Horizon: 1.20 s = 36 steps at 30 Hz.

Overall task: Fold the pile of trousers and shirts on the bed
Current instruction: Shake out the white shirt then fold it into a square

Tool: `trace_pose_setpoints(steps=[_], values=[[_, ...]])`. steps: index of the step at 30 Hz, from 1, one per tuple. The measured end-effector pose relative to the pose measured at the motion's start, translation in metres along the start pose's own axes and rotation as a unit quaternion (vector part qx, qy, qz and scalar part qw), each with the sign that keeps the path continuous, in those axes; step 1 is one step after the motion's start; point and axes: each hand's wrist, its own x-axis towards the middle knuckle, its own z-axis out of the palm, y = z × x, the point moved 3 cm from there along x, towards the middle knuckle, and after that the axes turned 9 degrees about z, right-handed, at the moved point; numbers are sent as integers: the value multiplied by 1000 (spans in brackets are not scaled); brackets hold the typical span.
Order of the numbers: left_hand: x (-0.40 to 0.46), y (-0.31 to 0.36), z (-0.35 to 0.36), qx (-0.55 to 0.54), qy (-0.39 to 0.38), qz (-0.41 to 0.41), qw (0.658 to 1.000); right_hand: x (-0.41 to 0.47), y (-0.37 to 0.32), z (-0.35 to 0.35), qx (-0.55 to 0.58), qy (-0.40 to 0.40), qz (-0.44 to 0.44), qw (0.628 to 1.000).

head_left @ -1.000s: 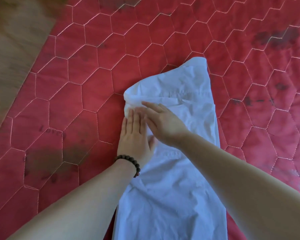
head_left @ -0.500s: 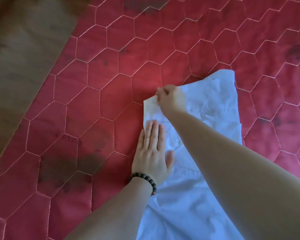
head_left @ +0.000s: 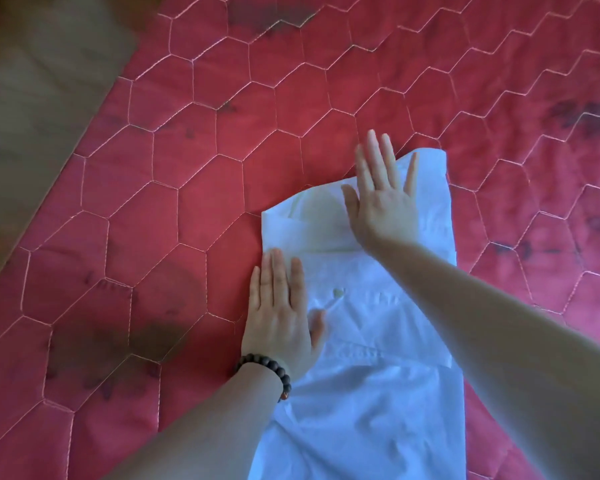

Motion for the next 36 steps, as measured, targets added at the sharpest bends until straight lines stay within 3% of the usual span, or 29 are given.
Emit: trace_pose_setpoints(steps=[2, 4, 6, 9, 11, 12, 14, 16, 17, 19, 21, 22, 24, 26, 28, 30, 36], values=[[0, 0, 1, 1, 1, 1, 1000, -41, -2, 2, 11, 18, -164, 986], [1, -1, 3, 5, -1, -2, 1000, -86, 4, 11, -27, -83, -304, 949], [0, -1, 4, 9, -11, 1, 1000, -78, 38, 16, -74, -132, -249, 956], [1, -4, 4, 19, -19, 5, 1000, -35, 101, 11, -96, -125, 8, 987], [0, -3, 3, 25, -23, 8, 999, -34, 117, 2, -58, -86, 108, 989], [0, -3, 3, 26, -22, 6, 999, -45, 108, -1, -41, -52, 112, 992], [2, -2, 1, 19, -23, 2, 1000, -89, 69, -2, 12, -32, 22, 999], [2, -1, -1, 6, -22, -2, 1000, -150, 35, 5, 22, -82, -116, 990], [0, 0, -2, 5, -31, -3, 999, -174, 35, 6, 0, -110, -130, 985], [0, 0, -3, 3, -49, -4, 999, -196, 68, 5, -33, -125, -13, 992], [6, -4, -7, -24, -71, -19, 997, -208, 114, -6, -62, -134, 151, 978], [8, -5, -11, -46, -86, -29, 995, -214, 127, -12, -66, -136, 192, 970], [-2, 2, -23, -42, -66, -9, 997, -231, 116, -24, -43, -93, 159, 982], [-40, 31, -28, -11, -9, 97, 995, -254, 65, -31, 10, -54, 62, 997], [-97, 62, -11, 20, -60, 203, 977, -281, 16, -25, 58, -83, -25, 995], [-145, 64, 8, 55, -129, 184, 973, -312, -10, -13, 63, -143, -39, 987], [-236, 16, 8, 46, -96, 107, 989, -387, 30, -9, 42, -137, 79, 986]])
